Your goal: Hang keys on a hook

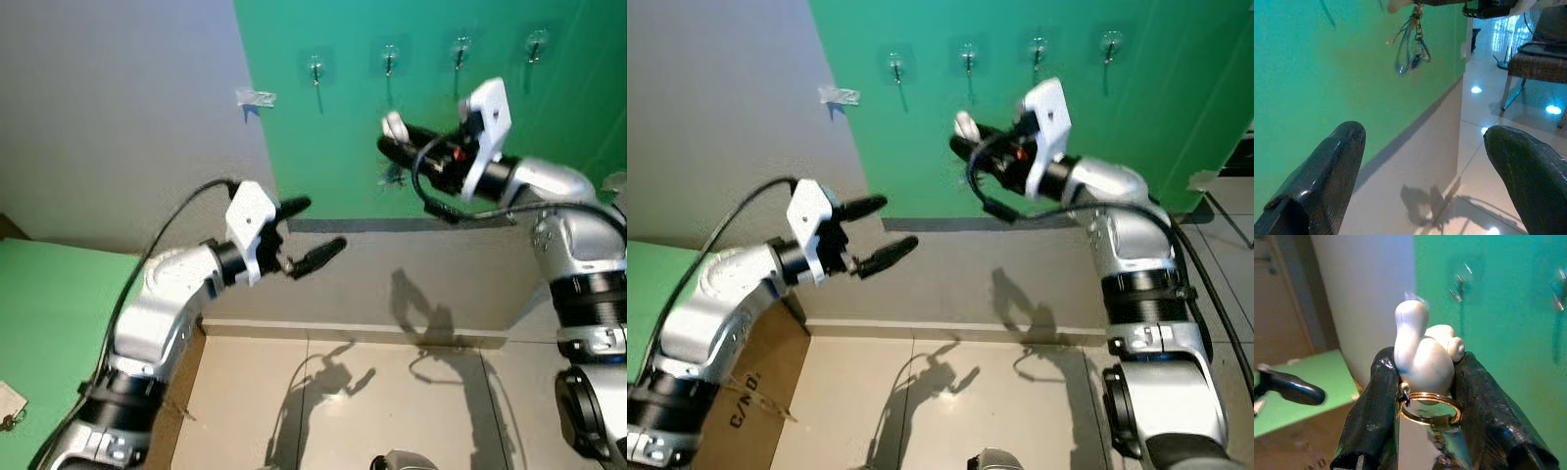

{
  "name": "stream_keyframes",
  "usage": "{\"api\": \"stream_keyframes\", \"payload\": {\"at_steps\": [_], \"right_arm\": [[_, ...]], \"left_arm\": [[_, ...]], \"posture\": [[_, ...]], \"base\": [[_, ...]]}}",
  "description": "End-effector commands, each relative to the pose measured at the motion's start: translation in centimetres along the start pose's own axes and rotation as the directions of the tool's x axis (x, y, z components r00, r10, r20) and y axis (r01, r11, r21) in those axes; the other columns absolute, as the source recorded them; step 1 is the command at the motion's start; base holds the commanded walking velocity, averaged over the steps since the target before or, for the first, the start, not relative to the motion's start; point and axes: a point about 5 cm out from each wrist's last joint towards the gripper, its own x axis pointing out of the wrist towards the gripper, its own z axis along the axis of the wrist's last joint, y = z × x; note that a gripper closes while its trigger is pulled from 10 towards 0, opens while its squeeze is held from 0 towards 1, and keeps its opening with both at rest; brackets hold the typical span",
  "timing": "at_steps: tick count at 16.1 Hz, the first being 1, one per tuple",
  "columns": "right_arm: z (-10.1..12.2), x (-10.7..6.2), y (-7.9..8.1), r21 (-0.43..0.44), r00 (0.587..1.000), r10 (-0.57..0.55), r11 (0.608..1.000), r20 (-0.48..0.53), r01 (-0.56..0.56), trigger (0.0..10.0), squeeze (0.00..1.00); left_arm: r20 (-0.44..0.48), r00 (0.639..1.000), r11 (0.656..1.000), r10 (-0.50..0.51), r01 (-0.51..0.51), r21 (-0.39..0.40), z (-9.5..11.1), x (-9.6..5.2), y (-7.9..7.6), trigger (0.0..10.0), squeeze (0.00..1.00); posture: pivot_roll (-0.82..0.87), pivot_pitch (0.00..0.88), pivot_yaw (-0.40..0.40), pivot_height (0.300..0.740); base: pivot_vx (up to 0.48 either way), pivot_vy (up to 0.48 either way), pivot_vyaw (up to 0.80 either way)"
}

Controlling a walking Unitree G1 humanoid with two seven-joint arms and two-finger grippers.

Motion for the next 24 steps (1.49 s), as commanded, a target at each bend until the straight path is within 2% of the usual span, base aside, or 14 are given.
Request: {"api": "stream_keyframes", "payload": {"at_steps": [1, 7, 10, 11, 18, 24], "right_arm": [[1.7, 0.4, 0.6, -0.012, 0.998, 0.053, 0.999, 0.042, -0.053, 0.0, 0.0], [5.5, 0.7, 1.1, 0.036, 0.987, 0.088, 0.995, 0.135, -0.094, 0.0, 0.0], [6.8, 0.7, 1.5, 0.025, 0.982, 0.108, 0.993, 0.155, -0.113, 0.0, 0.0], [6.8, 0.7, 1.6, 0.022, 0.982, 0.111, 0.993, 0.152, -0.116, 0.0, 0.0], [5.5, 0.9, 2.3, 0.008, 0.985, 0.151, 0.988, 0.078, -0.152, 0.0, 0.0], [5.6, 1.0, 4.2, 0.005, 0.966, 0.248, 0.968, 0.074, -0.249, 0.0, 0.0]], "left_arm": [[0.011, 1.0, 1.0, -0.003, 0.003, 0.026, 1.0, -0.2, 0.5, 10.0, 0.0], [0.04, 0.999, 1.0, -0.019, 0.018, 0.025, 1.8, 0.1, 0.2, 10.0, 0.0], [0.056, 0.998, 0.999, -0.031, 0.03, 0.027, 2.5, 0.3, 0.1, 10.0, 0.0], [0.054, 0.998, 0.999, -0.045, 0.045, 0.003, 2.5, 0.3, 0.0, 10.0, 0.0], [0.073, 0.994, 0.997, -0.076, 0.076, 0.001, 3.6, 0.6, -0.3, 10.0, 0.0], [0.109, 0.991, 0.996, -0.074, 0.078, -0.036, 4.1, 0.7, -0.3, 10.0, 0.0]], "posture": [[-0.24, 0.059, 0.102, 0.74], [-0.24, 0.068, 0.1, 0.74], [-0.24, 0.079, 0.097, 0.74], [-0.24, 0.08, 0.099, 0.74], [-0.24, 0.071, 0.093, 0.74], [-0.24, 0.073, 0.09, 0.74]], "base": [[0.0, 0.0, 0.0], [0.0, 0.0, 0.0], [0.0, 0.0, 0.0], [0.0, 0.0, 0.0], [0.0, 0.0, 0.0], [0.0, 0.0, 0.0]]}}
